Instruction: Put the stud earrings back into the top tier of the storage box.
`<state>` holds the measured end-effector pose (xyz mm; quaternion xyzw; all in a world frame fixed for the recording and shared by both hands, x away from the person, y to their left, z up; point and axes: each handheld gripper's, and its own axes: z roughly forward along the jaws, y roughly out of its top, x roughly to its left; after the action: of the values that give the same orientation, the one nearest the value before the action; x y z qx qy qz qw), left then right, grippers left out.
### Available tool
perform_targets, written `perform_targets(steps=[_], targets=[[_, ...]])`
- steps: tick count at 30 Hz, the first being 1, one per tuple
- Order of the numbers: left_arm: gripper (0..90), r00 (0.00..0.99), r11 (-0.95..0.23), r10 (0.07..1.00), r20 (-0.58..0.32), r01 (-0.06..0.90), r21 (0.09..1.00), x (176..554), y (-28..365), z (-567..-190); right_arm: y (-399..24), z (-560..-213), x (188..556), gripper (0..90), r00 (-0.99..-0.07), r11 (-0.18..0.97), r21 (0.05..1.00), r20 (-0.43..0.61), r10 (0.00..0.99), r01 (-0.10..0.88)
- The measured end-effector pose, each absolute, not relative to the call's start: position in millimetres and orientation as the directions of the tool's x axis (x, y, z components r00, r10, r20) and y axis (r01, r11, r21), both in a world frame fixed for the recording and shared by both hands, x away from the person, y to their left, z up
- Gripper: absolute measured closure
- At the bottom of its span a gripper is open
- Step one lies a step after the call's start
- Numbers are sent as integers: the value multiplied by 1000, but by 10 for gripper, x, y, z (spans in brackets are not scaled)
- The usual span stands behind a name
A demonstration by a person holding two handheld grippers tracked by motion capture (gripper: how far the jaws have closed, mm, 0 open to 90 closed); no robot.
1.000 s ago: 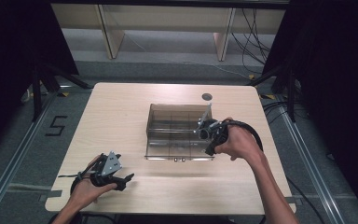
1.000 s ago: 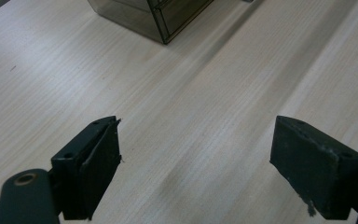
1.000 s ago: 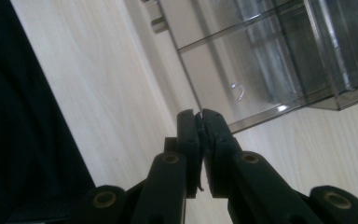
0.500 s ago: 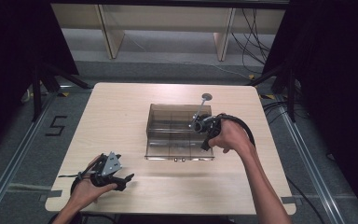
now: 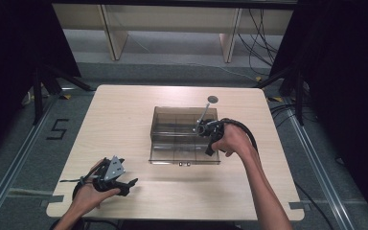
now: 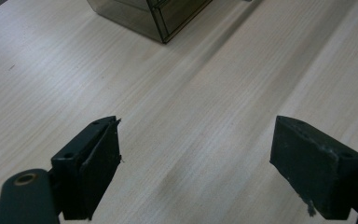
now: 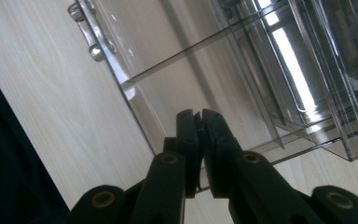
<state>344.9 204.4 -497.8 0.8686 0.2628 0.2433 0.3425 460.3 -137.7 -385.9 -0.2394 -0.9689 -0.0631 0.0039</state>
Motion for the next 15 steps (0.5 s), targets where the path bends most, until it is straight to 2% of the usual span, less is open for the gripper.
perform_targets(steps=[8,15], targets=[[153,736,-618,632,243,289,731,3442,2033,-4987,-1384,-3825,4596,773,-881,871,138,27,472,471],[153,742,-631,622,250,286,721,3447,2042,-4984,-1499,-3737,4535,734,-878,860,194,20,478,472]])
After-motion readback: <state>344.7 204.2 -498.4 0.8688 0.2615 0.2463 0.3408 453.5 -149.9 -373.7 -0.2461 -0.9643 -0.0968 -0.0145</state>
